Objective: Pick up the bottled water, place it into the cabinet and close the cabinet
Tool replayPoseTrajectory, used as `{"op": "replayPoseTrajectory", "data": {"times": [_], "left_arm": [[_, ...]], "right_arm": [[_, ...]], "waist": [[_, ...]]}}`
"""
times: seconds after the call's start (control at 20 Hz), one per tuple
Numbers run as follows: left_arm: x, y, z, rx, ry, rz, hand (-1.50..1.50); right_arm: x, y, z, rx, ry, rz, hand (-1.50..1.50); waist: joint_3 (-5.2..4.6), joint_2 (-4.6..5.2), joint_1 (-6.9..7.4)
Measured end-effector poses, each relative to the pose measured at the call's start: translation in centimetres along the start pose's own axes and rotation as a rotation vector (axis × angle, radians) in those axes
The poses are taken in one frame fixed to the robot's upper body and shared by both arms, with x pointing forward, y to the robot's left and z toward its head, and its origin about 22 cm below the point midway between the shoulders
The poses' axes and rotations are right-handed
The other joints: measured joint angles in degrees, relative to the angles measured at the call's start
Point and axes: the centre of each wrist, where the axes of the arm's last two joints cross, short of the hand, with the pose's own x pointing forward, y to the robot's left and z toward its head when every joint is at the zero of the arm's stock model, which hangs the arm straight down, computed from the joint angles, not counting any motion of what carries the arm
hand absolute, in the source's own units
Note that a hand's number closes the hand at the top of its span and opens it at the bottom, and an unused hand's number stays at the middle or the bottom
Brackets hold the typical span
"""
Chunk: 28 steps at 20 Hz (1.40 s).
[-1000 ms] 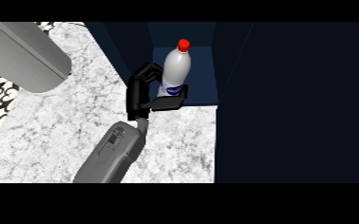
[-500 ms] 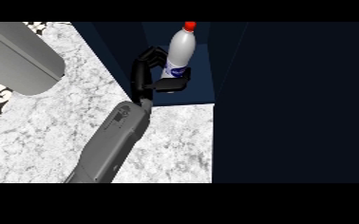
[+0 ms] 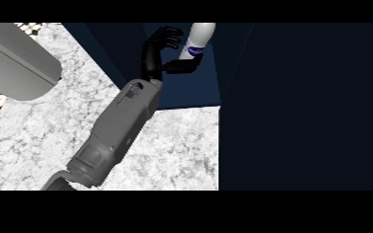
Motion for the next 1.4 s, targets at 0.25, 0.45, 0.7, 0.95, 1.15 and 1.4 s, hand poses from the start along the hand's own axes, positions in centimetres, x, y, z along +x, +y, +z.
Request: {"op": "replayPoseTrajectory", "data": {"times": [0.25,0.45,0.7,0.95,1.15,1.4], "left_arm": [[0.2,-0.1,-1.1,0.001,0.001,-0.052,-1.50],[0.3,-0.3,-1.6,0.009,0.006,-0.064,-1.50],[0.9,0.1,-2.4,-0.011,-0.035,-0.056,-1.50],[2.0,-0.6,-2.6,-0.042,-0.112,0.036,-1.50],[2.0,-0.7,-2.5,-0.071,-0.161,0.086,-1.50],[1.9,-0.9,-2.3,-0.076,-0.190,0.142,-1.50]], "right_arm": [[-0.3,0.2,-0.1,0.006,-0.015,-0.022,-1.50],[-0.1,-0.2,-0.5,0.014,-0.015,-0.006,-1.50],[-0.2,-0.1,-0.6,0.016,-0.022,-0.018,-1.50],[-0.1,-0.2,-1.1,0.011,-0.029,-0.007,-1.50],[-0.1,-0.2,-1.5,0.015,-0.034,-0.011,-1.50],[0.2,-0.4,-1.5,0.009,-0.022,0.003,-1.50]], "waist": [[-0.01,0.18,-0.27],[-0.01,0.34,-0.34],[-0.03,0.42,-0.53],[-0.04,0.30,-0.31],[-0.01,-0.06,0.00],[0.01,-0.45,0.18]]}}
